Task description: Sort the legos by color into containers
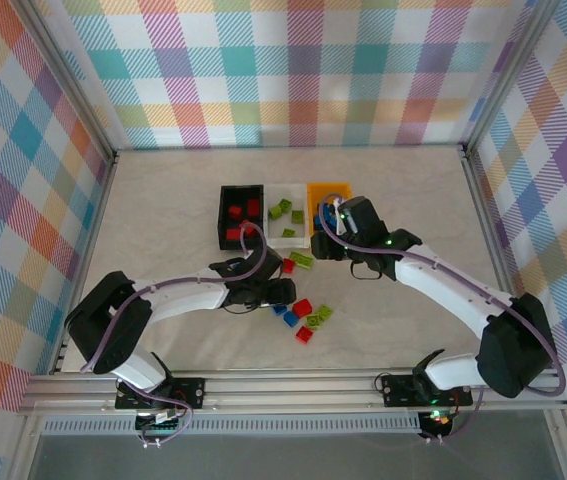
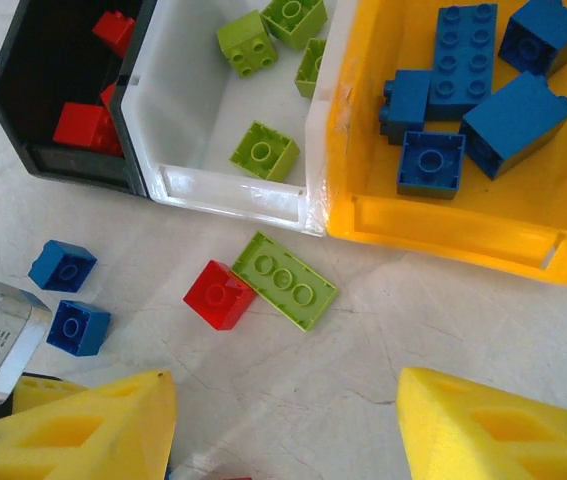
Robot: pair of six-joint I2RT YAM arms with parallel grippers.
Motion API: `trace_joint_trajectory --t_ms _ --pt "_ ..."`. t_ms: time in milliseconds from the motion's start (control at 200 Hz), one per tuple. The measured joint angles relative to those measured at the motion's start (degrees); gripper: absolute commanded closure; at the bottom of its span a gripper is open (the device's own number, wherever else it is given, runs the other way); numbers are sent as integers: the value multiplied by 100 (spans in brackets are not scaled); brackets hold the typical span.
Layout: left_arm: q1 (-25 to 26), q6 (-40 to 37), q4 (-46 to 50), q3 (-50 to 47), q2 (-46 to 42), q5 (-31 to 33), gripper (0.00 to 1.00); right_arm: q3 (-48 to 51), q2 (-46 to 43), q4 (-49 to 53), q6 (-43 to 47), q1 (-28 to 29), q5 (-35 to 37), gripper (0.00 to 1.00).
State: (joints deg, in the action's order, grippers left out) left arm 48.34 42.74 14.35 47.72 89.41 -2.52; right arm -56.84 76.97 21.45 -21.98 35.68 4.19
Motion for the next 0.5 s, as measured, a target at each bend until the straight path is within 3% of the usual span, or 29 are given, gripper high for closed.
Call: trace_joint_trajectory --t_ms 225,500 --pt "197 -2 361 129 315 201 37 225 -199 -4 7 -74 90 39" --pt "234 -96 807 162 315 474 54 409 -461 -70 17 -199 101 39"
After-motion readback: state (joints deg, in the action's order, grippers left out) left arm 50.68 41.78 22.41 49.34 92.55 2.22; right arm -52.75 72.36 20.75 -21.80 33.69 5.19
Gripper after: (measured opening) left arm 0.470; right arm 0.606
